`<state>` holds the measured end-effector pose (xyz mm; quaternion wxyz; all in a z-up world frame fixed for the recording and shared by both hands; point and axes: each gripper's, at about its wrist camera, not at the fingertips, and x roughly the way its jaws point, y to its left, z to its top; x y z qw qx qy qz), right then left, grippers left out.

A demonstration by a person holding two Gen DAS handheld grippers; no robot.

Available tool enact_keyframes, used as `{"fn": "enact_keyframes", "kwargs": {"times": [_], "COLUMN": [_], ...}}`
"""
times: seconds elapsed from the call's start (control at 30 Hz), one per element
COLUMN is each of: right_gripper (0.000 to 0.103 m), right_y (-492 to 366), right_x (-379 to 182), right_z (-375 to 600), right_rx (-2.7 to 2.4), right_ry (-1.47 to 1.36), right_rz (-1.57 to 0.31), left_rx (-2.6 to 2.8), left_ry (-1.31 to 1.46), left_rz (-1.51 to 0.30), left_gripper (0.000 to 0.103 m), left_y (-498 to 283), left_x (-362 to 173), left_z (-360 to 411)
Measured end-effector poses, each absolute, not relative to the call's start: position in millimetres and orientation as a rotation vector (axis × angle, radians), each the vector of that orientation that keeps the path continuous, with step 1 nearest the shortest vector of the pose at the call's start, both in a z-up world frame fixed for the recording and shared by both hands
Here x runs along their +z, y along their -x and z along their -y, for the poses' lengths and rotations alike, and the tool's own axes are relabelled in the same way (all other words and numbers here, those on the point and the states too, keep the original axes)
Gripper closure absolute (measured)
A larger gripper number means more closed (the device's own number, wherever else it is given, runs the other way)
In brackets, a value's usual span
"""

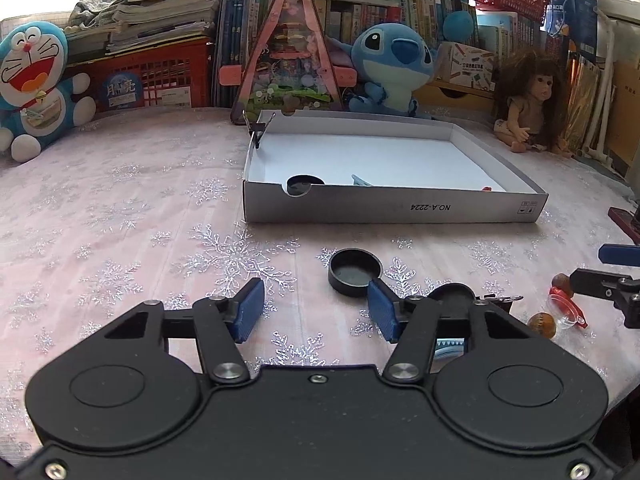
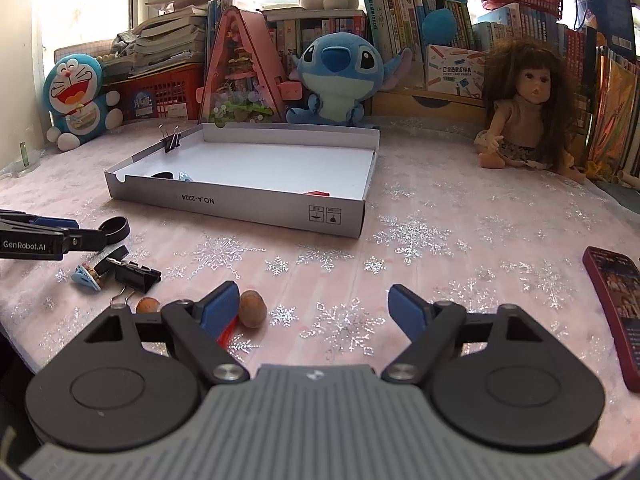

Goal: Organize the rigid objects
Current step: 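Grasp another black round lid with the left tool while the right tool grasps a brown nut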

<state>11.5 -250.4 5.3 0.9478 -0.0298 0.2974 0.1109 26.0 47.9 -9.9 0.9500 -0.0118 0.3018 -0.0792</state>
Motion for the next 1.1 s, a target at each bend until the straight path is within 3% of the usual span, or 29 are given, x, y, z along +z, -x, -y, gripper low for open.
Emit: {"fn": "enact_keyframes", "kwargs": {"times": [0.2, 0.63, 0.87, 0.93, 0.97, 1.0, 1.1], "right_gripper": [0.024, 0.03, 0.05, 0.059, 0.076, 0.083, 0.083], "right_y": [-9.0, -11.1, -11.1, -11.0, -11.0, -10.5, -10.3], "right_x": [1.9, -1.0, -5.1, -4.9, -4.6, -4.2, -3.2], "right_z": [243.8, 237.0, 229.4, 228.5, 228.4, 227.9, 229.1], "right_rx": [0.249, 0.237, 0.256, 0.263, 0.269, 0.267, 0.268], "right_ry": [0.1, 0.123, 0.123, 0.116, 0.112, 0.107, 0.087], "right_rz": [-0.626, -0.608, -0.612, -0.612, -0.616, -0.617, -0.616], "left_rx": [-0.205, -0.228, -0.213, -0.213, -0.21, -0.209, -0.23], "left_ry": [0.006, -0.021, -0.056, -0.051, -0.046, -0.039, -0.016], "left_rz": [-0.596, -0.604, -0.599, -0.598, -0.598, -0.599, -0.602], "left_gripper": [0.05, 0.056, 0.057, 0.066, 0.071, 0.073, 0.074], "left_y": [-23.4, -30.7, -33.9, -34.7, -34.4, -34.4, -32.9], "left_x": [-8.4, -14.9, -16.8, -16.4, -16.0, -15.5, -13.9], "left_z": [-41.1, -28.3, -17.8, -17.2, -17.0, -16.8, -17.3]}}
